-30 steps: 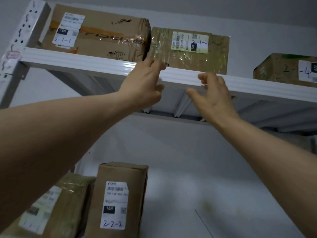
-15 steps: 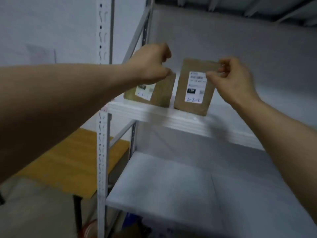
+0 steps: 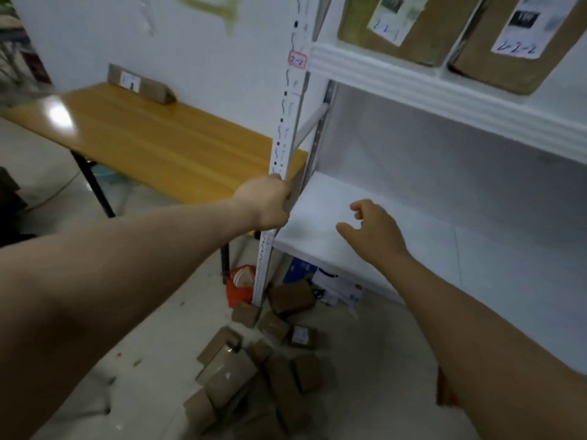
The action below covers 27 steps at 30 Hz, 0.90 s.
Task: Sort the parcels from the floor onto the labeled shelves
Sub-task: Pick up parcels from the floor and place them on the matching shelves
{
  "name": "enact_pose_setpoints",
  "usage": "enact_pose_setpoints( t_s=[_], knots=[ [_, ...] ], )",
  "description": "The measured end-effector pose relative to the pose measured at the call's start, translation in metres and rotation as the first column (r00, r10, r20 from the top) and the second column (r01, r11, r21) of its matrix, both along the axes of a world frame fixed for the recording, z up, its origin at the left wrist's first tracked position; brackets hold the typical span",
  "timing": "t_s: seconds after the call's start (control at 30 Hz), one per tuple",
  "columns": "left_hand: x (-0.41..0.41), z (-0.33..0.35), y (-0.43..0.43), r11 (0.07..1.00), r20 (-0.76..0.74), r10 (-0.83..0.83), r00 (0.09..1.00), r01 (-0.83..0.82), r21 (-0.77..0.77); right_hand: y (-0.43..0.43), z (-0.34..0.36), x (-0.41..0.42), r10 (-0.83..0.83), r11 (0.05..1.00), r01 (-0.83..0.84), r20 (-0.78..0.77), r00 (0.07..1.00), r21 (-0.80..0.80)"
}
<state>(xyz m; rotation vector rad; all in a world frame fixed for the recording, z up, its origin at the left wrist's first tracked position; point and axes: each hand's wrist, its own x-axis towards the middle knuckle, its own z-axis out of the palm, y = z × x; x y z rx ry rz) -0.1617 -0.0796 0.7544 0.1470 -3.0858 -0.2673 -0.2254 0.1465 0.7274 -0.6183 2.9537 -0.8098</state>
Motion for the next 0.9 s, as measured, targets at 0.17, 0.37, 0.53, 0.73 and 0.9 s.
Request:
enact_pose_setpoints(
  t_s=[0.17,0.37,0.53,0.73,0.9],
  knots=[
    [0.014,-0.097,-0.016,0.993,0.232,0.066,0.970,-0.086,0.079,-0.018,-0.109,0.006,0.016,0.992,-0.052,0.297,0.955,0.114],
    [0.032,-0.233,-0.013,0.939,0.438,0.175,0.882,-0.283,0.194,-0.014,-0.243,0.003,-0.086,0.983,-0.023,0.571,0.816,0.181],
    [0.053,-0.343,-0.004,0.859,0.595,0.269,0.758,-0.468,0.208,-0.003,-0.345,0.002,-0.166,0.958,-0.038,0.659,0.734,0.284],
    [0.091,-0.464,-0.009,0.734,0.723,0.338,0.602,-0.650,0.197,-0.021,-0.460,0.003,-0.168,0.914,-0.168,0.720,0.674,0.370],
    [0.123,-0.563,-0.031,0.544,0.788,0.446,0.425,-0.828,0.139,-0.066,-0.565,0.016,-0.097,0.906,-0.269,0.779,0.619,0.327]
  ],
)
